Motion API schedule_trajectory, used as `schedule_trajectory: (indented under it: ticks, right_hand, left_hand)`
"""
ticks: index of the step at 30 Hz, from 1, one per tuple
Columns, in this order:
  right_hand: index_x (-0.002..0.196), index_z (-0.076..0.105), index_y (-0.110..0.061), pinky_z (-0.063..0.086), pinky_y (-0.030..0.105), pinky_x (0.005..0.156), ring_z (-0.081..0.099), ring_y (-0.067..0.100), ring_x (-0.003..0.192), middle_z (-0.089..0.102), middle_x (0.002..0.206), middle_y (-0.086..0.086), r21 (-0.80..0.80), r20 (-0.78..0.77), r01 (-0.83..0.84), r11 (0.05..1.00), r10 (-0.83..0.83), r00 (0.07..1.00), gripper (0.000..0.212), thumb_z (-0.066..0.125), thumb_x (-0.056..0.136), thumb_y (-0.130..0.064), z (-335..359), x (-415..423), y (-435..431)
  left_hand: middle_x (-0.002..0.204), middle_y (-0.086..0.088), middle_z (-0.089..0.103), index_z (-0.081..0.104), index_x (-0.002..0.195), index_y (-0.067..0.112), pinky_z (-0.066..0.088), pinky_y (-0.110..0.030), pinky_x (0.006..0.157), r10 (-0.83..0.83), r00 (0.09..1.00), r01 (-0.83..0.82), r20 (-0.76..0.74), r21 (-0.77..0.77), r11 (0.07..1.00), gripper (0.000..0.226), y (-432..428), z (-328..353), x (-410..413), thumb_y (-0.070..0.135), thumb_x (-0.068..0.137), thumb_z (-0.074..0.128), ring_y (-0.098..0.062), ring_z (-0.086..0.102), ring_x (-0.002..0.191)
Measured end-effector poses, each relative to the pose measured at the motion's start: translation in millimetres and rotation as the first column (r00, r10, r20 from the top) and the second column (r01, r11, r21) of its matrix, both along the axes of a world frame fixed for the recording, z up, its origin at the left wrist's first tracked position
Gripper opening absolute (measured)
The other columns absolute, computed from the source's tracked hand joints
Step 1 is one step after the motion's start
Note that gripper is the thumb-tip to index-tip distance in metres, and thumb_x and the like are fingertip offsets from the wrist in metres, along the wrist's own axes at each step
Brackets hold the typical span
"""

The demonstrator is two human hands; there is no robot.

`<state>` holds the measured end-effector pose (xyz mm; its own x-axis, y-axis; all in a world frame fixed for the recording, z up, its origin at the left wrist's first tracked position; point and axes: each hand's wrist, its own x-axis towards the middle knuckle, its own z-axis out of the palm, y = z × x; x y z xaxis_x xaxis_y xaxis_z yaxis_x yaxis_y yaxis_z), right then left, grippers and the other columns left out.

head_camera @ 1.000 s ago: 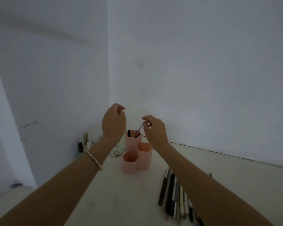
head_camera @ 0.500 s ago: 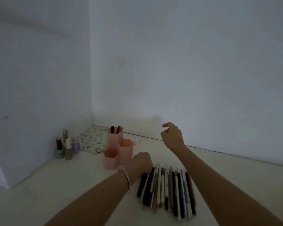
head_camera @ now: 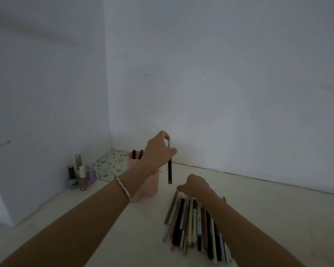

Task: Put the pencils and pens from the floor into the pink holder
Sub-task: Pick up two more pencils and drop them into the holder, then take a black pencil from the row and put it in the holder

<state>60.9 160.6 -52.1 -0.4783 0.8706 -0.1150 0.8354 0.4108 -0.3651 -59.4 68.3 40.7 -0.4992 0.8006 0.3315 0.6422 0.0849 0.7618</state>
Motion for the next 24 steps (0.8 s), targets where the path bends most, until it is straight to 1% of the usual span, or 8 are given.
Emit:
schedule_trajectory:
  ticks: [2, 4, 10, 13, 16, 19, 21, 24]
  right_hand:
    - [0.063, 0.044, -0.016, 0.044, 0.027, 0.075, 0.06, 0.024, 0.093, 0.056, 0.081, 0.002, 0.009, 0.021, 0.012, 1.0, -0.013, 1.0, 0.036, 0.062, 0.081, -0.041, -8.8, -7.0, -6.1]
    - [0.064, 0.042, -0.016, 0.044, 0.028, 0.077, 0.06, 0.025, 0.098, 0.056, 0.085, 0.003, -0.008, -0.026, 0.042, 0.999, -0.042, 0.999, 0.034, 0.062, 0.081, -0.038, -12.9, -14.3, -10.2]
    - [0.065, 0.042, -0.018, 0.043, 0.03, 0.078, 0.06, 0.023, 0.094, 0.055, 0.082, 0.001, 0.062, -0.033, 0.066, 0.996, -0.064, 0.997, 0.028, 0.062, 0.077, -0.033, -15.8, -32.0, -23.9]
    - [0.062, 0.041, -0.017, 0.041, 0.026, 0.066, 0.057, 0.019, 0.074, 0.049, 0.068, -0.001, -0.054, -0.197, 0.097, 0.994, -0.106, 0.975, 0.032, 0.062, 0.079, -0.034, -10.9, -36.2, -22.3]
    - [0.063, 0.049, -0.01, 0.033, 0.022, 0.05, 0.045, 0.013, 0.054, 0.048, 0.062, 0.002, -0.253, -0.522, 0.101, 0.962, -0.224, 0.823, 0.031, 0.062, 0.083, -0.028, 23.4, -31.8, -4.9]
    - [0.069, 0.056, -0.002, 0.034, 0.023, 0.046, 0.051, 0.017, 0.052, 0.061, 0.07, 0.013, -0.438, -0.74, -0.016, 0.899, -0.35, 0.575, 0.023, 0.053, 0.087, -0.016, 61.6, -24.0, 4.7]
    - [0.076, 0.058, 0.001, 0.039, 0.024, 0.049, 0.055, 0.018, 0.054, 0.068, 0.079, 0.02, -0.404, -0.826, -0.021, 0.915, -0.355, 0.438, 0.019, 0.05, 0.089, -0.01, 75.1, -23.1, 3.9]
    - [0.108, 0.052, -0.003, 0.047, 0.025, 0.058, 0.061, 0.018, 0.063, 0.069, 0.092, 0.02, -0.267, -0.927, 0.069, 0.961, -0.276, 0.254, 0.017, 0.049, 0.093, -0.008, 84.8, -27.0, -7.3]
  left_hand:
    - [0.078, 0.0, 0.062, 0.05, 0.113, 0.021, 0.054, -0.03, 0.063, 0.024, 1.0, -0.024, 0.009, 0.064, 0.998, 0.036, -4.0, 1.5, -4.1, 0.017, 0.081, 0.066, -0.014, 0.062, 0.065]
    - [0.077, 0.002, 0.062, 0.052, 0.114, 0.021, 0.057, -0.03, 0.065, 0.048, 0.999, -0.049, 0.018, 0.092, 0.995, 0.037, -6.6, -1.8, -7.2, 0.014, 0.081, 0.067, -0.015, 0.064, 0.067]
    - [0.093, -0.005, 0.063, 0.051, 0.114, 0.02, 0.06, -0.041, 0.074, 0.091, 0.992, -0.108, 0.09, 0.202, 0.973, 0.037, -11.2, -9.6, -15.7, 0.009, 0.082, 0.066, -0.021, 0.066, 0.08]
    - [0.089, -0.001, 0.065, 0.05, 0.116, 0.021, 0.059, -0.027, 0.064, 0.121, 0.985, -0.157, 0.121, 0.364, 0.918, 0.04, -13.3, -0.9, -23.0, 0.005, 0.083, 0.067, -0.016, 0.068, 0.075]
    - [0.084, 0.005, 0.063, 0.049, 0.119, 0.023, 0.054, -0.014, 0.06, 0.229, 0.962, -0.273, 0.15, 0.553, 0.787, 0.043, -20.8, 18.3, -45.6, 0.004, 0.084, 0.065, -0.007, 0.066, 0.072]
    - [0.089, -0.001, 0.061, 0.048, 0.123, 0.02, 0.052, -0.015, 0.061, 0.327, 0.932, -0.352, 0.158, 0.617, 0.704, 0.043, -27.8, 21.3, -69.6, 0.002, 0.087, 0.061, -0.012, 0.064, 0.073]
    - [0.091, -0.004, 0.061, 0.047, 0.124, 0.018, 0.055, -0.024, 0.067, 0.365, 0.921, -0.372, 0.134, 0.578, 0.726, 0.041, -29.1, 9.6, -78.1, 0.001, 0.088, 0.058, -0.017, 0.063, 0.076]
    - [0.096, -0.007, 0.063, 0.049, 0.124, 0.02, 0.056, -0.034, 0.071, 0.361, 0.931, -0.348, 0.06, 0.442, 0.826, 0.04, -27.7, -19.7, -84.6, 0.002, 0.089, 0.057, -0.021, 0.064, 0.08]
